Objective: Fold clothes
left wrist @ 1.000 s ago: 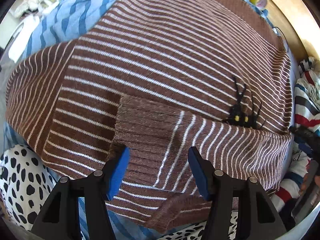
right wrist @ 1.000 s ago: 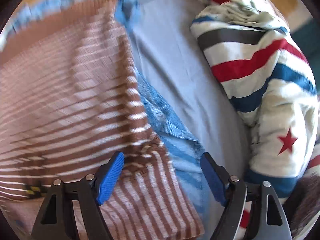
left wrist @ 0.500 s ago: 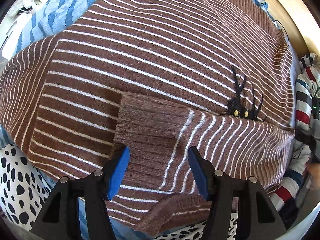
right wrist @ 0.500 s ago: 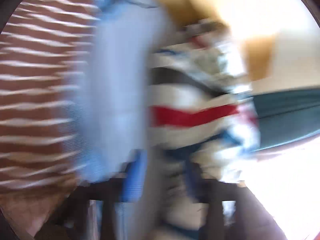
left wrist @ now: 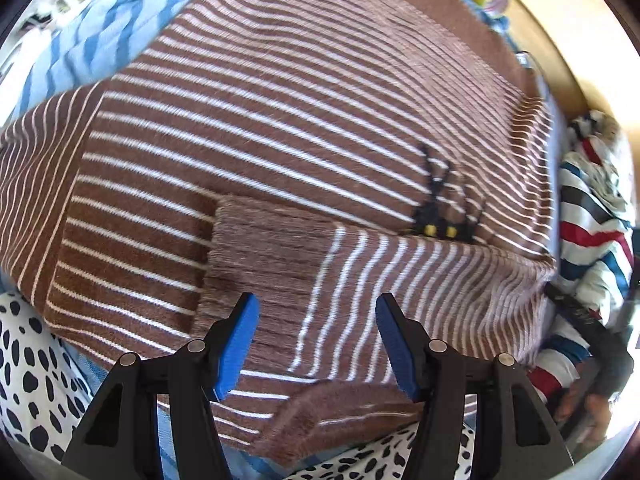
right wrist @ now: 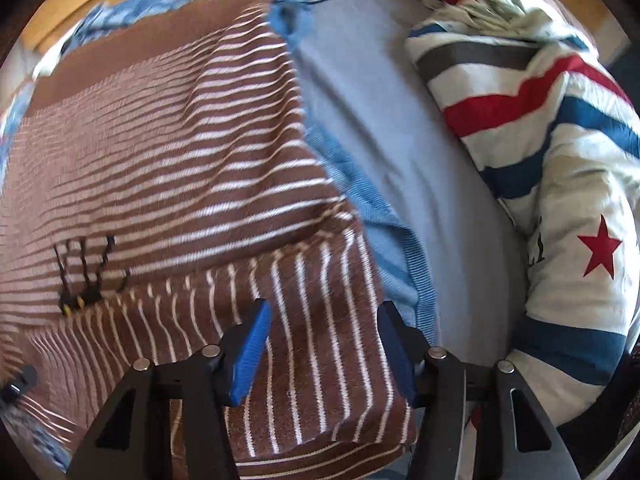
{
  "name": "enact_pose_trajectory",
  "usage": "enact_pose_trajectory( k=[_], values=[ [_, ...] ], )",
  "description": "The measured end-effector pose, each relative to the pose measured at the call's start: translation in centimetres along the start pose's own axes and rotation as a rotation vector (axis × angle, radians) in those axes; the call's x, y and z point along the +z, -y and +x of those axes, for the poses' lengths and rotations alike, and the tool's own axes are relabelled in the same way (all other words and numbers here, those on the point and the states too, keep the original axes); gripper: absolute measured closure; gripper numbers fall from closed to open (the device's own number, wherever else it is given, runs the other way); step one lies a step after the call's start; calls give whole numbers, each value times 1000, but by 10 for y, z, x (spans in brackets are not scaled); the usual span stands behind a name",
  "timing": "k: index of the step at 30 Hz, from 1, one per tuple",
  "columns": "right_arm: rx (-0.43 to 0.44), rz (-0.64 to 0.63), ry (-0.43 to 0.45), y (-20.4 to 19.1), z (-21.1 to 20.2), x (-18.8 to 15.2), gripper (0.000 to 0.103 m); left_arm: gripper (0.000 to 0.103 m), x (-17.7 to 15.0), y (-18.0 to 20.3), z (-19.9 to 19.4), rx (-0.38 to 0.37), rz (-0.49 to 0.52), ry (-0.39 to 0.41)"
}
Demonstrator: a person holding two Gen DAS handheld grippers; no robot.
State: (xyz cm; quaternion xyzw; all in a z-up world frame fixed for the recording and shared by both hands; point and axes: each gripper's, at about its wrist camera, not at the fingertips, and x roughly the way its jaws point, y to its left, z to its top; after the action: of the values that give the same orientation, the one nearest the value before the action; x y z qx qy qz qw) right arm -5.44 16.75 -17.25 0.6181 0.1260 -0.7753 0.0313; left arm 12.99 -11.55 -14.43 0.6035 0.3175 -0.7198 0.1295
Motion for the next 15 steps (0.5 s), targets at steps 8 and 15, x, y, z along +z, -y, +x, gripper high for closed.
enact_pose_trajectory(
  k=[8,15],
  values=[
    [-197,122,14,43,20,-8,56,41,0,-20,-9,-3,-65,33],
    [-137,48,37,41,-28,-57,55,41,-5,-29,-4,-32,-112,4]
  ],
)
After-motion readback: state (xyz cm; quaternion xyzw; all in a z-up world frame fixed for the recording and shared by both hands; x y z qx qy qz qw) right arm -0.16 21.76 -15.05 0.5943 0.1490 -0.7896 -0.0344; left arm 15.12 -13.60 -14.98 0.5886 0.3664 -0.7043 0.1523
